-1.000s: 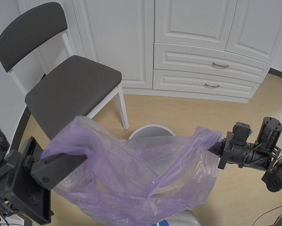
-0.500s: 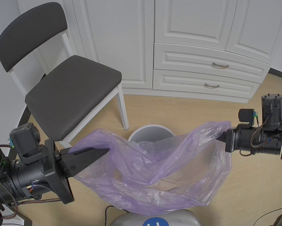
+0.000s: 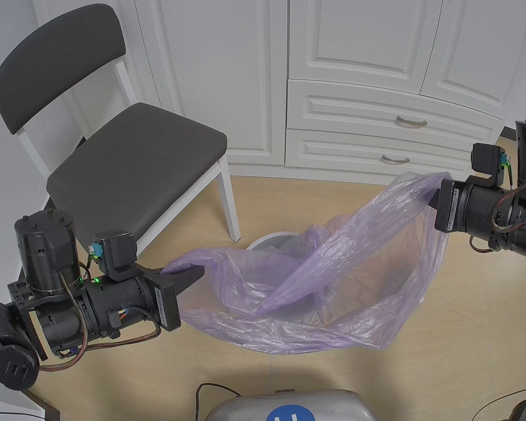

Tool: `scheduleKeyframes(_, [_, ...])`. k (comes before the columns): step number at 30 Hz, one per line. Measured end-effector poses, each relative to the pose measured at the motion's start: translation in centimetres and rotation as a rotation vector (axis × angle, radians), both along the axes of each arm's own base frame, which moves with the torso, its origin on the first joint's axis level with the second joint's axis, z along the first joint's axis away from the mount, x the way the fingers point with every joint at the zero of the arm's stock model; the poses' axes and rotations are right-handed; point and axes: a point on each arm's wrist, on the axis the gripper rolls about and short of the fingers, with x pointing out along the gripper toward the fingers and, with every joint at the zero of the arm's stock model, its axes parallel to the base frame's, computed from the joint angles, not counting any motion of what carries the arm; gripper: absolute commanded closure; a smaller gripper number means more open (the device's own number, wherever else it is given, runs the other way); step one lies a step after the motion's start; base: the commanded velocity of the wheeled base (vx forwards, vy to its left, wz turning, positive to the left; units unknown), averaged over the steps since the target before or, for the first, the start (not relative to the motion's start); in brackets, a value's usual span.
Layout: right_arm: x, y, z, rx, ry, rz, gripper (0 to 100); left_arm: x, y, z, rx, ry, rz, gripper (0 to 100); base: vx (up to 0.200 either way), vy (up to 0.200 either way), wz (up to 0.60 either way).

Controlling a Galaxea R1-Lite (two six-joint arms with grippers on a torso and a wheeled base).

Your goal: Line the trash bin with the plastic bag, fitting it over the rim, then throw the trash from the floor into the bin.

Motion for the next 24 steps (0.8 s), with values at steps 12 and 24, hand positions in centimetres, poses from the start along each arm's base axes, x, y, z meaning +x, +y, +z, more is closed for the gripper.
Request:
scheduleKeyframes(12, [-1.2,-0.5,-1.2,-0.183,-0.035,-0.033,100,1.9,1.9,-0.1,0.079,-0.05,0.161,100,0.0,0.0,0.0])
scheduleKeyframes(24, [-3.0,-1.5,-3.3,-0.353,-0.04,0.008,100,1.7,2.7,0.6,0.066,-0.082,0.188,100,0.0,0.0,0.0])
